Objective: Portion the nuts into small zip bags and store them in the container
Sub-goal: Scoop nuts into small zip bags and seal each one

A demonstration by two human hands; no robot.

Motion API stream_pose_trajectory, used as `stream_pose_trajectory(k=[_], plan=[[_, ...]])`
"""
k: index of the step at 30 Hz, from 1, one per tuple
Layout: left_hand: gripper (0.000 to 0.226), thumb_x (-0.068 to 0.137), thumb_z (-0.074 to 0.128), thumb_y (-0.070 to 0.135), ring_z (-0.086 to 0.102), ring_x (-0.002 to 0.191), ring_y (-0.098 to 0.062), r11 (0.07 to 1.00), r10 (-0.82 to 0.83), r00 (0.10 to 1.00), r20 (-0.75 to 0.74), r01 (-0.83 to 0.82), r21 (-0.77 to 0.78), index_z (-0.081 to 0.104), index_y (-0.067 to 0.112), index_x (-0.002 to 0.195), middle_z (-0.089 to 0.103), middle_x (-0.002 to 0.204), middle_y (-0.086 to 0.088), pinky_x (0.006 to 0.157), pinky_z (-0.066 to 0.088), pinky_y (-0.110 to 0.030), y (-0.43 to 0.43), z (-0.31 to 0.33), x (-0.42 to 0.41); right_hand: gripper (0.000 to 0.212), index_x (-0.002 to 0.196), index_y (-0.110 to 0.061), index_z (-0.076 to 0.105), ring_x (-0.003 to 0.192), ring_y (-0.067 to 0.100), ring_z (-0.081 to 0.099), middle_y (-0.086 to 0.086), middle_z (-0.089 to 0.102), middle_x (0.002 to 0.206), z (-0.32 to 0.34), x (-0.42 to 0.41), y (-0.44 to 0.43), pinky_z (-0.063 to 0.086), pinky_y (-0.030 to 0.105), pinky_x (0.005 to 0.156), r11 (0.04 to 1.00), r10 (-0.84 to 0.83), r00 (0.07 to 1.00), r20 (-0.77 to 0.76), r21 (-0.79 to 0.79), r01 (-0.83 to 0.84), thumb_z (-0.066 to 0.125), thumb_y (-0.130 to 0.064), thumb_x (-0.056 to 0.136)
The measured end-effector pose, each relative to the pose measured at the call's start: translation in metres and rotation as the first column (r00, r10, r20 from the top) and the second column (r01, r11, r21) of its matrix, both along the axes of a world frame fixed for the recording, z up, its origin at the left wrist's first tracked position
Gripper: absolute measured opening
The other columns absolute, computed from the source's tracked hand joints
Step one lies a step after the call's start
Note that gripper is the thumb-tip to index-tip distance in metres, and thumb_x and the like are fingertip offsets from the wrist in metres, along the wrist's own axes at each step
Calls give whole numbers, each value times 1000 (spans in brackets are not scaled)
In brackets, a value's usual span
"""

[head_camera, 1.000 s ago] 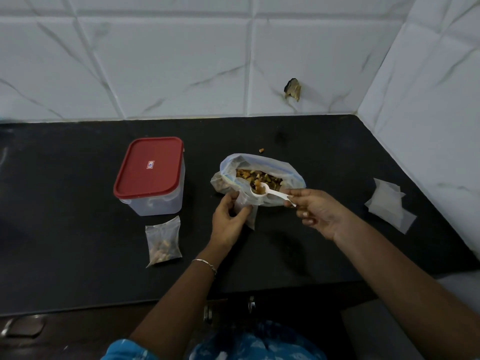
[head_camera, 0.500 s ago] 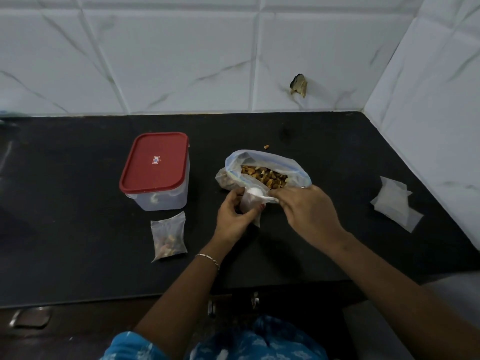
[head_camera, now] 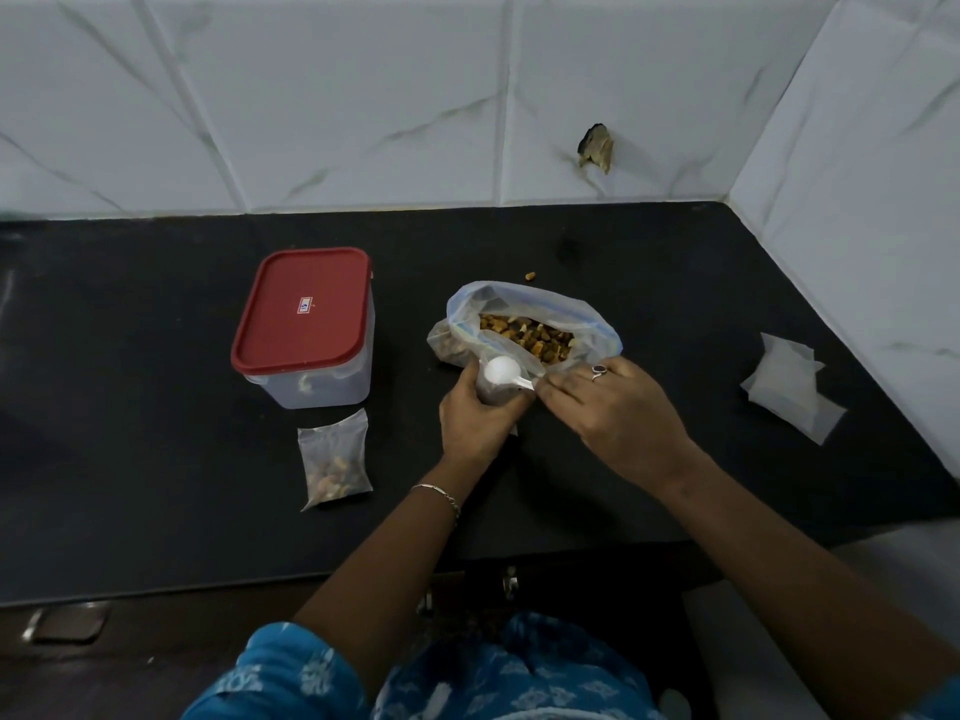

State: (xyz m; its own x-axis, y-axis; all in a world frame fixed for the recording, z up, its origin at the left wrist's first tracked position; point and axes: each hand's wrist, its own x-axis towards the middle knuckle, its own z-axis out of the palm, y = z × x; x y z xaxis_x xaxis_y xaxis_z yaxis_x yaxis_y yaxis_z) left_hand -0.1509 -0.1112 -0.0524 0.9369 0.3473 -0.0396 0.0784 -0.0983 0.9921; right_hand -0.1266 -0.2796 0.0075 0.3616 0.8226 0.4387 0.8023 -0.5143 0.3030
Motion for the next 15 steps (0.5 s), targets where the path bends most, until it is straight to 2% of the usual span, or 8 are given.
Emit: stream_pose_trajectory(k=[2,6,9,11,13,15], plan=[[56,62,82,47,64,105,-5,1000,0,1000,12,0,-24,61,32,112,69,108,11,95,53,-41,0,0,-1,24,111,-10,69,92,18,69,5,72,104,-2,-1,-4,49,32,75,1000,2,999,46,7,-3,52,-5,94],[70,60,81,50,62,110,-7,999,9,1000,18,-8,-54,60,24,122,68,114,8,99,51,-42,-1,3,-2,28,112,-11,69,88,17,68,3,72,106,-5,-4,-10,48,32,74,999,-19,994,105,36,16,46,-4,98],[65,62,81,48,62,110,-6,999,5,1000,25,-4,-48,61,27,119,69,113,9,99,51,-41,-1,4,-3,28,113,-10,68,86,17,69,4,72,105,-8,-4,-14,49,33,73,998,-22,993,116,60,15,46,-3,97],[53,67,83,39,62,109,-4,999,-3,999,32,4,-35,60,34,115,68,112,11,99,51,-40,-1,3,-3,28,114,-11,69,86,17,69,3,73,105,-9,-4,-16,50,34,74,997,-28,994,109,74,20,48,-4,96],[48,71,83,30,62,108,0,999,-12,999,37,13,-32,59,39,111,68,111,16,99,51,-37,-1,3,-3,28,114,-14,69,82,15,69,0,74,100,-10,-5,-14,46,32,76,989,-84,996,21,126,81,52,-8,92],[49,70,84,31,61,108,3,999,-19,999,35,20,-38,58,43,110,67,110,20,99,51,-35,0,1,-1,25,112,-19,70,72,10,65,-5,73,85,-9,-9,-8,41,27,76,923,-176,961,-212,303,236,56,-18,91]])
